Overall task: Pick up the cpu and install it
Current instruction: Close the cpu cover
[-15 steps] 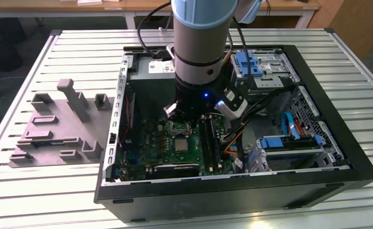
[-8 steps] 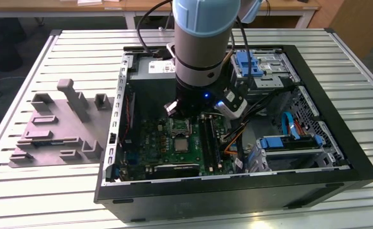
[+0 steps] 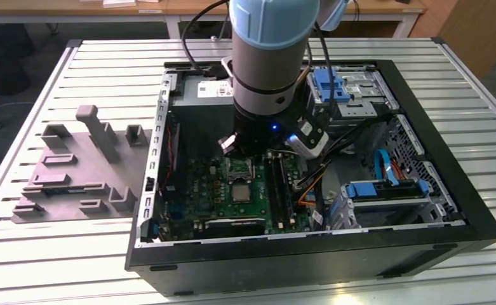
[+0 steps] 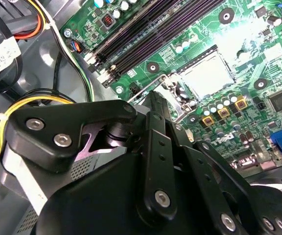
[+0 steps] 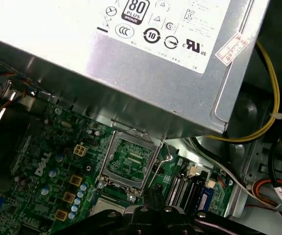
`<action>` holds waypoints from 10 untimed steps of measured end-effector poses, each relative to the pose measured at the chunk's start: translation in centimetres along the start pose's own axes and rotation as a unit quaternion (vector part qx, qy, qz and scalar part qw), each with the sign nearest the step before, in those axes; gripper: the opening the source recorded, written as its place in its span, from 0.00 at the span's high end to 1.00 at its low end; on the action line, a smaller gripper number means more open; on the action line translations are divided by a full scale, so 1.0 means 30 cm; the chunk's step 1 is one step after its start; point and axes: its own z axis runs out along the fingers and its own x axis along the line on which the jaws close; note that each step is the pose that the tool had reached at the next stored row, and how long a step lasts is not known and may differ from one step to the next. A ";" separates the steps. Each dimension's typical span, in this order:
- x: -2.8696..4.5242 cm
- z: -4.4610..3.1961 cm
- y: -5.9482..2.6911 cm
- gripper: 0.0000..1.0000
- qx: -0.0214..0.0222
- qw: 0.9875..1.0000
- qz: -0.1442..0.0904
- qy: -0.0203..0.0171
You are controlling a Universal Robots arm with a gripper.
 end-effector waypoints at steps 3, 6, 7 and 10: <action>0.000 0.002 -0.001 0.89 -0.001 1.000 -0.022 0.003; -0.002 0.002 -0.001 0.89 -0.002 0.999 -0.041 0.005; -0.003 0.003 -0.002 0.89 -0.003 0.999 -0.042 0.005; -0.019 0.008 -0.001 0.89 -0.004 0.999 -0.042 0.004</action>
